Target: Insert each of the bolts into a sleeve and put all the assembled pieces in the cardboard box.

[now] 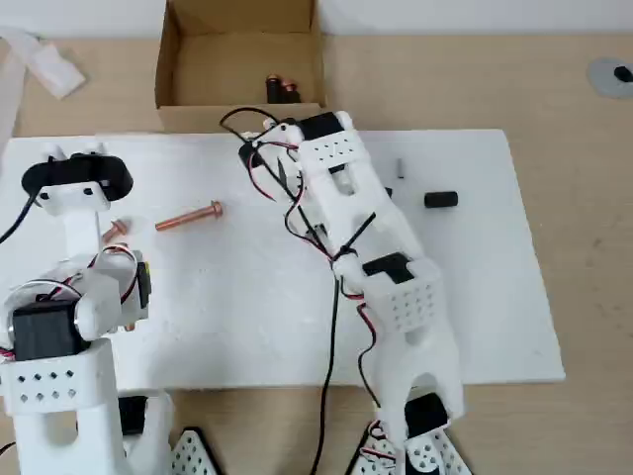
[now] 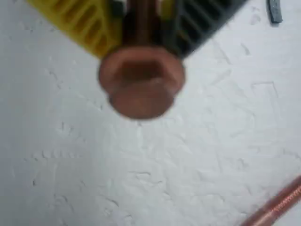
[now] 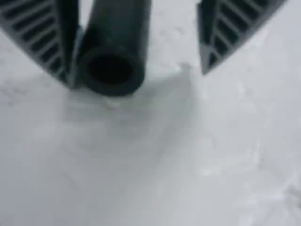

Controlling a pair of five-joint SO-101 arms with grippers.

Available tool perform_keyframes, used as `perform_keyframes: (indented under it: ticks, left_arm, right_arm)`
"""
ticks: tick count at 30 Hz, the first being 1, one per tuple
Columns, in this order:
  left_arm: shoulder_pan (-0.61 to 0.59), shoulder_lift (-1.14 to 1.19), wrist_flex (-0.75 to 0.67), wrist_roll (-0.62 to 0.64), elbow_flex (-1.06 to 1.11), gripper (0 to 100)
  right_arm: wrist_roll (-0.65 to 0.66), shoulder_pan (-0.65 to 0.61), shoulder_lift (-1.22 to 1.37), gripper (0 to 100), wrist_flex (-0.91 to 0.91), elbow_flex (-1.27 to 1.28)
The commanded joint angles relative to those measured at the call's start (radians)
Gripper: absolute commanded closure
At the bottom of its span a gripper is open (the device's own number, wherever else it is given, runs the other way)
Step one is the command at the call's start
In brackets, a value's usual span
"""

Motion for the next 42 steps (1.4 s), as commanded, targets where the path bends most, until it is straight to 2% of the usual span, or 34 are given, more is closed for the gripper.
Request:
perform_keyframes:
  ticks: [1,10,29,37,42]
  left_arm:
    - [0.009,-0.016,0.003,-0.005,-0.017,99]
    - [0.009,-0.016,0.003,-0.005,-0.018,99]
    - [0.009,-0.016,0.005,-0.005,-0.018,99]
    - [0.015,-0.016,0.017,-0.005,-0.018,99]
    - [0.015,-0.016,0.015,-0.005,-0.018,99]
  right_arm:
    - [0.005,-0.01,0.041,79.0,0.046,0.008]
    - [0.003,0.038,0.039,79.0,0.074,0.012]
    - [-0.011,0.039,0.044,79.0,0.107,0.019]
    - [-0.011,0.104,0.042,79.0,0.107,0.041]
    - [-0.009,0.101,0.042,79.0,0.11,0.041]
